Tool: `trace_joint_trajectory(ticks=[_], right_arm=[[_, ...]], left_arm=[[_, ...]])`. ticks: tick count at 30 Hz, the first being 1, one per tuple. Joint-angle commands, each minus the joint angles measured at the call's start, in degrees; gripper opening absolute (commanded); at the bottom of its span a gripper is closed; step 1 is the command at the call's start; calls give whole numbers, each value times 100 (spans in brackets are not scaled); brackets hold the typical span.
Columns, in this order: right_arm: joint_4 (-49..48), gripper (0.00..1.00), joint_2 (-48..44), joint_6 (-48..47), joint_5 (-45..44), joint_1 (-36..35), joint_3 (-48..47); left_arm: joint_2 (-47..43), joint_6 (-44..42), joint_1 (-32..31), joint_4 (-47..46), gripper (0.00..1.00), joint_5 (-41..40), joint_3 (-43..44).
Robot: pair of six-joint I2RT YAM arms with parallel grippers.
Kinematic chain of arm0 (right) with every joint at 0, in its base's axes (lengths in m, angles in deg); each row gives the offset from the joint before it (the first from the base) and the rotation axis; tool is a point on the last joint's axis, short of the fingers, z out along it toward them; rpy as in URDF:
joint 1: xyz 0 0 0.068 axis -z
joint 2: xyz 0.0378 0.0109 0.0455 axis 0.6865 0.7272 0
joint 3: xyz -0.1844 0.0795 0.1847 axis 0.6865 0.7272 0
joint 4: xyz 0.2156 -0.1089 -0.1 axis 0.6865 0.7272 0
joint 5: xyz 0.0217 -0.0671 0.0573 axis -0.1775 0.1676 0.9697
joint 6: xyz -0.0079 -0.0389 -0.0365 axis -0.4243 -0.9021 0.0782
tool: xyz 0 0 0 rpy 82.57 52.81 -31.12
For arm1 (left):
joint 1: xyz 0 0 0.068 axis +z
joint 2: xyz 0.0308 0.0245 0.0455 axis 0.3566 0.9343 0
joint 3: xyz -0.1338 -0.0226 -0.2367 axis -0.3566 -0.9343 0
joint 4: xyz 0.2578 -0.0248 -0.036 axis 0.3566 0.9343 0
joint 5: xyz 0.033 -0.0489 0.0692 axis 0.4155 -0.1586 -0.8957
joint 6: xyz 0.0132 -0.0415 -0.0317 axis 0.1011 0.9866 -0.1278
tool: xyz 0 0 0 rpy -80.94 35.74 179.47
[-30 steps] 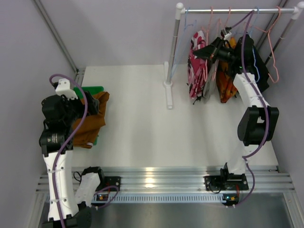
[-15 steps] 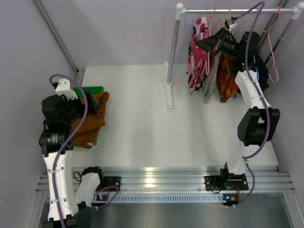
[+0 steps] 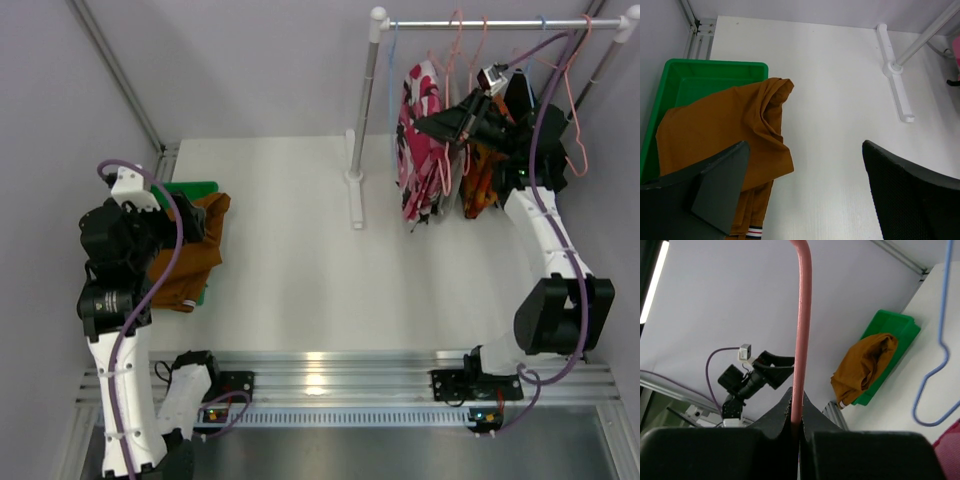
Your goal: Remove the trousers from the hanger
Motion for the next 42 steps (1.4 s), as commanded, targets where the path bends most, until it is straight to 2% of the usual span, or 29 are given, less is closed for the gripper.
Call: trace_joint_trajectory(ticks=[1,10,14,21,25,29,33,38,42], right_arm=[[-1753,0,-1125,120,256,41,565],[-1879,0,-3164,508,791,32,2255],[-1246,0,-3948,533,1047,32,2546],[579,0,-5309,-325,1249,-283,2801],[1380,0,-5680,-678,1171,-538,2749],[1646,0,-5576,-854,960,-723,2538],[1165,0,-5155,-601,670,-1013,2283],[646,0,-4101,-538,-173,-2137,1993],[22,0,-3265,-512,-762,-2990,1642]], left_arm=[[-261,-103,15,-106,99,350,-8],[-656,-33,15,-133,99,623,-254],[-779,19,15,-124,99,650,-386],[-1008,195,15,-168,99,737,-657],[-1131,318,15,-247,99,764,-728],[-1166,415,15,-238,99,790,-746],[-1315,696,15,-361,99,861,-965],[-1377,679,24,-467,99,826,-1071],[-1211,319,15,-476,99,773,-940]])
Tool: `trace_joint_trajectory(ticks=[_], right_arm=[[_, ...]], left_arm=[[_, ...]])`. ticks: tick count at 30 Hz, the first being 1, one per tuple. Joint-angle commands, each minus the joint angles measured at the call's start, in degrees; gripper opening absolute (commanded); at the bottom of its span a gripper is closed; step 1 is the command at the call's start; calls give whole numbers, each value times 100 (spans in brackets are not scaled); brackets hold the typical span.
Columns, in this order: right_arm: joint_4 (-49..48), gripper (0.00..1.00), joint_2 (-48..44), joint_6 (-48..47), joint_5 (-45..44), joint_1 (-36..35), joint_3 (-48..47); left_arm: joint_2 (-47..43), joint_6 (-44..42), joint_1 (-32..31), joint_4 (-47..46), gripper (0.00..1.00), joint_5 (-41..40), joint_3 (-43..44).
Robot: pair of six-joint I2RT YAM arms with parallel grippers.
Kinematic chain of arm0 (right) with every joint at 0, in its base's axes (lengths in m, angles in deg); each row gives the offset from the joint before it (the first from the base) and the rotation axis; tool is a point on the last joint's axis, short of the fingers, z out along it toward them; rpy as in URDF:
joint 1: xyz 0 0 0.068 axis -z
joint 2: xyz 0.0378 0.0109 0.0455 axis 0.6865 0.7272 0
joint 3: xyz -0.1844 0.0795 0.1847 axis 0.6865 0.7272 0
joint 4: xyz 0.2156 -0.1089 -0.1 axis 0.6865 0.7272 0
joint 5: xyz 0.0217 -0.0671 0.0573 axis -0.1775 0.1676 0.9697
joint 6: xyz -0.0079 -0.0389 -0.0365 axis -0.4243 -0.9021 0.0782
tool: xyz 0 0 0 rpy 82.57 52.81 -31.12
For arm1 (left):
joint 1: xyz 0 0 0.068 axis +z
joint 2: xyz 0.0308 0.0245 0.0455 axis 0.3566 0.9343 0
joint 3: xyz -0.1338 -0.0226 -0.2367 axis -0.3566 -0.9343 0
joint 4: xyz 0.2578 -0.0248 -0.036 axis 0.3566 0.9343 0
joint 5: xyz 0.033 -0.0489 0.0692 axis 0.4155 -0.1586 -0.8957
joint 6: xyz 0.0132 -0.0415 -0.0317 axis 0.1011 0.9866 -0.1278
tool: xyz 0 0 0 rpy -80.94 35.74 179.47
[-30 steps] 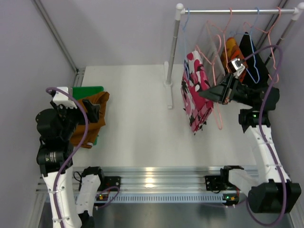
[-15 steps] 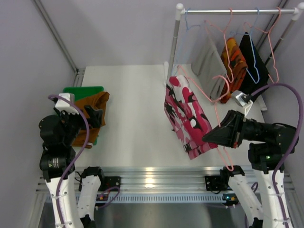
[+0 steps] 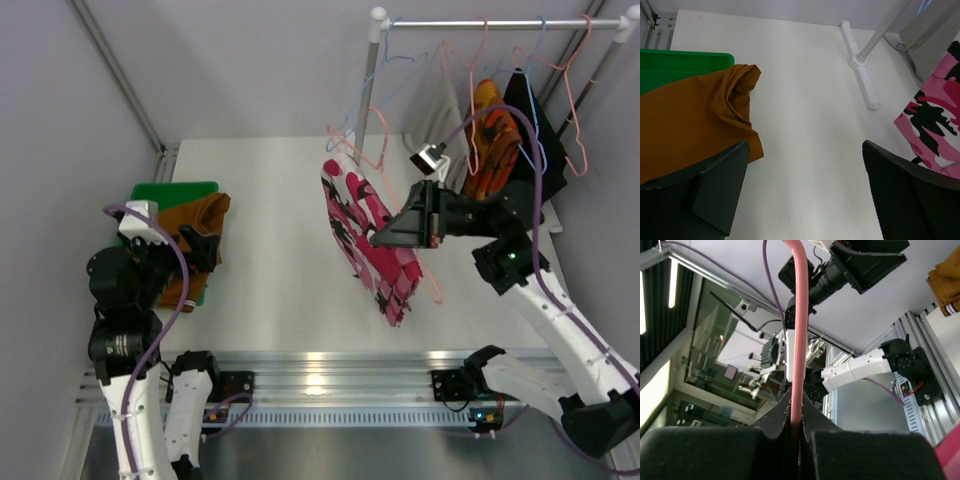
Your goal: Remove the trousers from the hanger
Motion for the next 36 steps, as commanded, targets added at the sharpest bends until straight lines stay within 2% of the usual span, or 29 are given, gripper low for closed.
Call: trace_joint_trajectory(ticks=[1,4,7,11,16,18,21,24,27,31,32,36], right_arm=[[-1457,0,616,-256,-1116,-664,-649],[-1554,0,1293,-370,-1609,-894,-1132],[-1247,0,2059,-643,-2207,-895,-1835],[-974,0,3017,-660,-2691,-1070,-3063],[-509,0,4125,-827,-3218,-1448,-4462],[-140,0,4511,-1151,-3454,-1606,-5130],[545,0,4924,-1635,-3885,-1730,-5851],[853,0,5320,-1820,-4280,-1774,-6379],[1073,0,5672,-1934,-4658,-1826,-6950],[1232,0,5902,-2145,-5090,-1906,-7443],[1258,0,5919,-2189,-5169,-1932,-7531],[1303,0,5981,-2242,-5249,-1985,-7602]], left_arm=[[164,-256,24,-386,99,47,155],[480,-327,24,-491,99,21,278],[920,-213,24,-657,99,371,341],[1201,-99,24,-1893,99,916,104],[1544,-291,-55,-2811,99,909,42],[1667,-703,-213,-3039,99,786,59],[1572,-1853,-687,-3233,99,540,-229],[1370,-2506,-1205,-3348,99,504,-634],[1211,-2332,-1776,-3375,99,574,-1179],[869,-2112,-2708,-3988,99,-21,-2075],[868,-2050,-2962,-4451,99,-371,-2303],[1368,-1734,-3202,-5236,99,-963,-2349]])
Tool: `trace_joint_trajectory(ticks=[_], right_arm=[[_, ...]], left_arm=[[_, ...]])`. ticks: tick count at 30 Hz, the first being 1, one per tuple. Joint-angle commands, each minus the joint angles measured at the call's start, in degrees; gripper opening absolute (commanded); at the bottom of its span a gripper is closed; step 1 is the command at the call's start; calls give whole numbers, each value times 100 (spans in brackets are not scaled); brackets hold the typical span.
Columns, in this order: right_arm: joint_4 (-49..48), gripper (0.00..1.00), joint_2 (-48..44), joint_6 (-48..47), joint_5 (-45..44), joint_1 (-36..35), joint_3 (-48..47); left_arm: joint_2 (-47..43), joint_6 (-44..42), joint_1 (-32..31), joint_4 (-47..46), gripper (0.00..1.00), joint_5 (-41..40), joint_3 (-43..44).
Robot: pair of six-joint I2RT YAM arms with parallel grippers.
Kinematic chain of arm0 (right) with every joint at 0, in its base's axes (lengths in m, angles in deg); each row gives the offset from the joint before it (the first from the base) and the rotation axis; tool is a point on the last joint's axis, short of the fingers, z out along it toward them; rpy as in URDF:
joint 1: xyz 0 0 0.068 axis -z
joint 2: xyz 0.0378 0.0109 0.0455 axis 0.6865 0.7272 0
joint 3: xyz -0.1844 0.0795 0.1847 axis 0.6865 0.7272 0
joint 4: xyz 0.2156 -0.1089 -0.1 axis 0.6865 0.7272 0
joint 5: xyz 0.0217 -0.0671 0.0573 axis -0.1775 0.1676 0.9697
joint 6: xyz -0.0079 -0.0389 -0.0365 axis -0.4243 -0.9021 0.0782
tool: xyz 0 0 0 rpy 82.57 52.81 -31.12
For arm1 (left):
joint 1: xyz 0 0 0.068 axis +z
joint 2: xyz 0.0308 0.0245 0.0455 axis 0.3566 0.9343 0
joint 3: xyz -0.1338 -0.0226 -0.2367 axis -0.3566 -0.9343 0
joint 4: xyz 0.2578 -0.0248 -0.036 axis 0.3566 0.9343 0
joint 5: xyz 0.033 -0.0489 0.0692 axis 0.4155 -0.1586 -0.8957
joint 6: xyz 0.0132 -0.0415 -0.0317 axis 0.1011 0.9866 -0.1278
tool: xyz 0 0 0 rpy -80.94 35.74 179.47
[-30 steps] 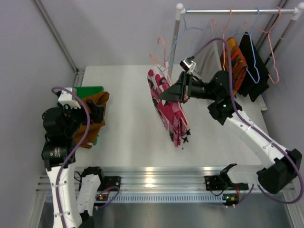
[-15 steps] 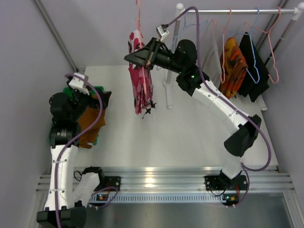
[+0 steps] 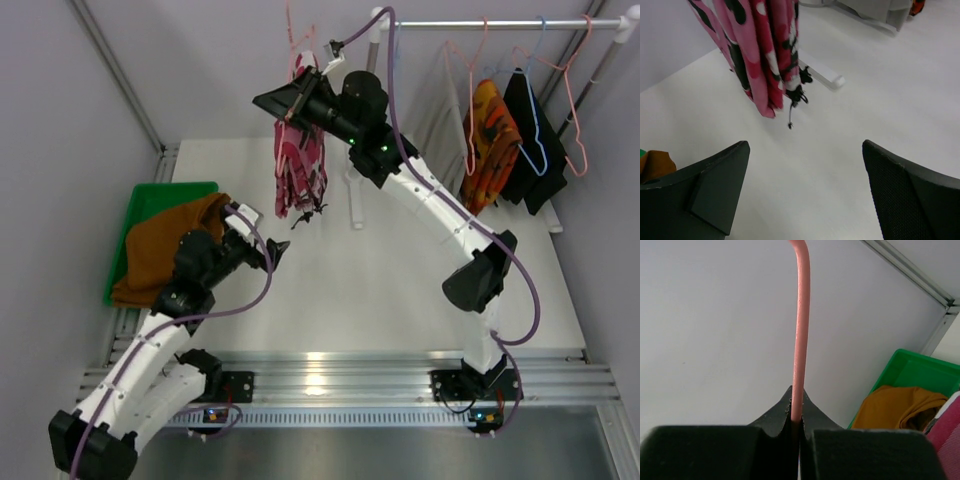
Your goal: Remove the trousers from the hanger
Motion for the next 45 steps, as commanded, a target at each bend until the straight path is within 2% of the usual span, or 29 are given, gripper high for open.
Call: trace_joint_trajectory(ticks=[1,6,10,14,18,21,24,31,37,45], right_arm=[[-617,0,-259,-352,-270,-208,-584],[-616,0,-373,-326,-191,-217,-496],[-572,0,-488,-361,-217,-226,-540],[-502,0,-611,-334,-235,-226,-566],[-475,0,-716,-282,-200,-252,-566],[-484,0,-760,-238,-156,-270,-584],[-502,0,-813,-255,-138,-296,-593],[-537,0,-901,-404,-112,-287,-715],[-467,0,-953,-317,-50,-296,-646],[-467,0,-945,-167,2,-305,-531]], left_arm=[[554,286,-89,-1530,99,-745,103],[1549,409,-89,-2409,99,-1342,506],[1937,269,-89,-2997,99,-827,377],[2131,252,-98,-3069,99,-771,420],[2306,-47,-98,-3122,98,-1289,525],[2412,-407,-98,-3105,92,-1598,578],[2368,-680,-89,-3088,91,-1624,473],[2184,-917,-28,-3070,95,-1282,52],[2446,-1137,-28,-3297,95,-1343,-72],[2702,-777,-37,-3448,98,-1282,402]])
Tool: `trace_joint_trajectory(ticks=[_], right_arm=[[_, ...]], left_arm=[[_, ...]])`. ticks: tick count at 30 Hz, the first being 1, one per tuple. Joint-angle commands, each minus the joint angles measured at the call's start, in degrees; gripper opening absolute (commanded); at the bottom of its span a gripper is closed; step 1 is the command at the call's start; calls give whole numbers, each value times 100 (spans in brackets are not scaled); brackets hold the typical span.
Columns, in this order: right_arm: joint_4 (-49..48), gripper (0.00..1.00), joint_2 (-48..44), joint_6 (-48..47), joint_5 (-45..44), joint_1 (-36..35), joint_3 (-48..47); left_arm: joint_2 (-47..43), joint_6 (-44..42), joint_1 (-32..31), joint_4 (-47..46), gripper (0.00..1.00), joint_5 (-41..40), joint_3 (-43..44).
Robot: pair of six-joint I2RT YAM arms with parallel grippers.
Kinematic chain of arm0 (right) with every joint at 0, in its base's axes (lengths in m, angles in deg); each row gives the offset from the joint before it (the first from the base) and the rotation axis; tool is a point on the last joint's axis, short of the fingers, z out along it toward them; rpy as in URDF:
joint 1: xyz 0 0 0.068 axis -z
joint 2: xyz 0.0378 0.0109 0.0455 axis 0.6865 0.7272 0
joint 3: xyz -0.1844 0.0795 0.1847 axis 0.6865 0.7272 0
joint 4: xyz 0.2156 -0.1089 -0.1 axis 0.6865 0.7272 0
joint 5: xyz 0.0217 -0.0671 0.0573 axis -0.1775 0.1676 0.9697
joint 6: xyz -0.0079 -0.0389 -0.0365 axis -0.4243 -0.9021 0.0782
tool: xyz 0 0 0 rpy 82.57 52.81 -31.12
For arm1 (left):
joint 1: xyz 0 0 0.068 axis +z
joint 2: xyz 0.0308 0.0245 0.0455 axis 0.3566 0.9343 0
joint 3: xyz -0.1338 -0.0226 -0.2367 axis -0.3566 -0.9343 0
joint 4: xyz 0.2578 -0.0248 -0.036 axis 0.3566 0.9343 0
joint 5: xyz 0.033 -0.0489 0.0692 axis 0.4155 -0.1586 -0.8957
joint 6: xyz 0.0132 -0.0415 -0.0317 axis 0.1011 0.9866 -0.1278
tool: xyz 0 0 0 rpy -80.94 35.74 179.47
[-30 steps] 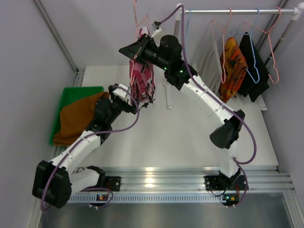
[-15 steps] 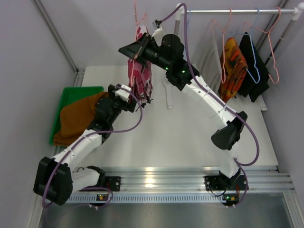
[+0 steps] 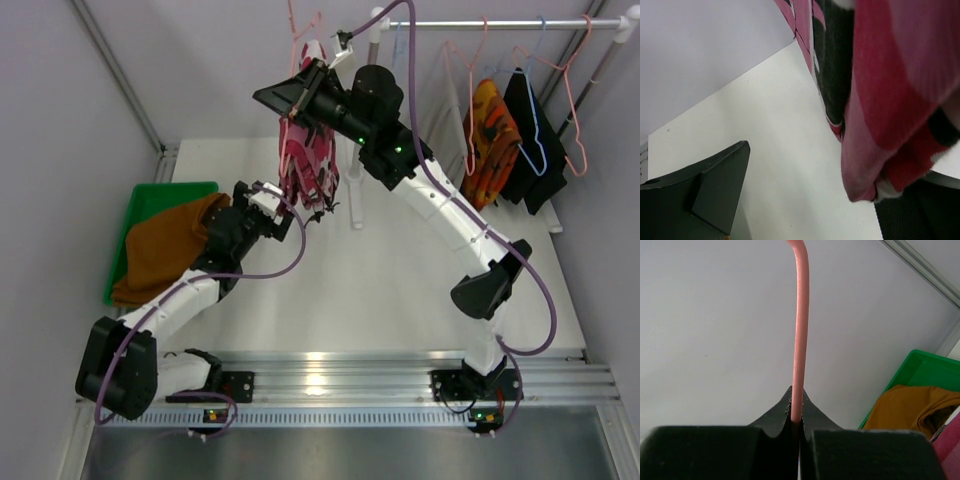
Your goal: Remove the trousers from the hanger
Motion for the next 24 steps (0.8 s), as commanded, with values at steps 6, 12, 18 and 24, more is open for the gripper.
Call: trace_joint_trajectory(ticks=[6,12,18,24], right_arm=[[-869,0,-492,-34,81,-119,-350],[-623,0,-431,116,-68,-128,-402],[-570,0,-352,151,-306,-75,-560],[-561,0,-281,265,-376,-75,-666]], left_arm=[[-15,731,22,-308,99,174,673],[-6,1092,-39,-290,99,-211,866],[-164,1005,-170,-132,99,-19,911],[-191,811,-426,-351,99,-238,664]])
